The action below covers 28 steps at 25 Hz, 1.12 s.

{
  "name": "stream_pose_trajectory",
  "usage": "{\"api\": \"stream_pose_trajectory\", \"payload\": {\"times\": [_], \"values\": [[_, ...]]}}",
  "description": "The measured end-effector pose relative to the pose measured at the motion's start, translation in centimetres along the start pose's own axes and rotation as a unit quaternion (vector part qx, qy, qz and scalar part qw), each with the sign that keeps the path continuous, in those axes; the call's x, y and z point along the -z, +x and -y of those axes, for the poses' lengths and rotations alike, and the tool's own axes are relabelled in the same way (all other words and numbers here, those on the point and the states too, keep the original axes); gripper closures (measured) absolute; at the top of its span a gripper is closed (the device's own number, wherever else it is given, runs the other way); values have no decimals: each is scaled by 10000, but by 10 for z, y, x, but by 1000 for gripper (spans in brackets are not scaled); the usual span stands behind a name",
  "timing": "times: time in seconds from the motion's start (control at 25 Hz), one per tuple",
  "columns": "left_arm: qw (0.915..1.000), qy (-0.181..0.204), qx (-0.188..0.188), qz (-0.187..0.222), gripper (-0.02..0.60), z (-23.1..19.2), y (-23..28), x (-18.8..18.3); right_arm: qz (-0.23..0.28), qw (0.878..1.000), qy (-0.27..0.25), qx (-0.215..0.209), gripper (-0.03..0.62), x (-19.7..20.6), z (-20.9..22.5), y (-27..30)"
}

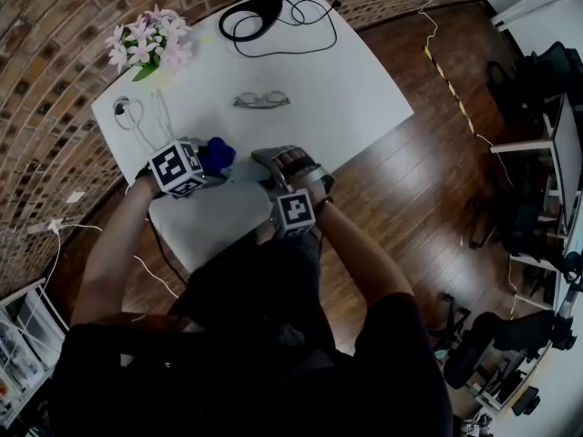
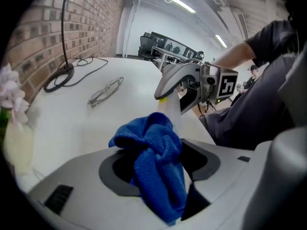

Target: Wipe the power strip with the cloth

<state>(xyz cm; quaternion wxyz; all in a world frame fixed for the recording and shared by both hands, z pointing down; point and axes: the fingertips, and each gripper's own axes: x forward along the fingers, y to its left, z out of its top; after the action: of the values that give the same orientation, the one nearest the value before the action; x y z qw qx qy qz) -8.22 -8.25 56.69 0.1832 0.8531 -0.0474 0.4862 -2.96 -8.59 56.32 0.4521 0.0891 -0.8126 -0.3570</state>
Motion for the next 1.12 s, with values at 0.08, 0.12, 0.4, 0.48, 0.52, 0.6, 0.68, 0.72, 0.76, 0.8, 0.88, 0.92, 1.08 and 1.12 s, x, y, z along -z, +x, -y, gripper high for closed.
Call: {"api": "stream_pose_trajectory", "payload": {"times": [0.08, 0.12, 0.4, 0.48, 0.52, 0.6, 0.68, 0.72, 0.76, 0.8, 0.88, 0.92, 1.08, 1.12], "values": [[9984, 316, -468, -15, 321, 5, -5, -4, -5, 9998, 193, -5, 296, 6, -6, 5], [9961, 485, -742, -49, 321, 7, -7, -5, -6, 9994, 348, -76, 290, 8, -10, 6], [9669, 1363, -2151, -183, 328, 6, -3, 1, 557, 9463, 3117, -654, 278, 4, 0, -22], [9625, 1436, -2297, -159, 328, 6, -2, 2, 618, 9305, 3544, -691, 278, 7, 6, -22], [9608, 1457, -2355, -155, 329, 6, -2, 3, 627, 9286, 3572, -782, 278, 6, 5, -19], [9579, 1479, -2456, -144, 328, 7, -1, 4, 598, 9283, 3511, -1073, 278, 3, -5, -13], [9555, 1453, -2566, -91, 327, 8, -1, 5, 542, 9234, 3556, -1337, 303, 0, -17, -7], [9542, 1421, -2633, -57, 325, 8, -1, 5, 528, 9217, 3588, -1378, 345, 0, -21, -5], [9526, 1383, -2710, -24, 325, 9, -2, 6, 529, 9216, 3594, -1368, 402, 0, -23, -5], [9509, 1330, -2794, 21, 325, 9, -2, 6, 546, 9224, 3580, -1342, 405, 0, -25, -5], [9504, 1048, -2918, 233, 307, 10, -7, 7, 605, 9234, 3554, -1320, 411, -2, -28, -4], [9524, 784, -2918, 402, 302, 11, -10, 6, 638, 9233, 3551, -1318, 411, -2, -29, -3], [9595, -82, -2714, 755, 305, 13, -19, 3, 741, 9256, 3479, -1295, 414, -2, -32, -3], [9604, -99, -2685, 737, 307, 13, -21, 3, 766, 9254, 3480, -1289, 416, -2, -32, -3]]}}
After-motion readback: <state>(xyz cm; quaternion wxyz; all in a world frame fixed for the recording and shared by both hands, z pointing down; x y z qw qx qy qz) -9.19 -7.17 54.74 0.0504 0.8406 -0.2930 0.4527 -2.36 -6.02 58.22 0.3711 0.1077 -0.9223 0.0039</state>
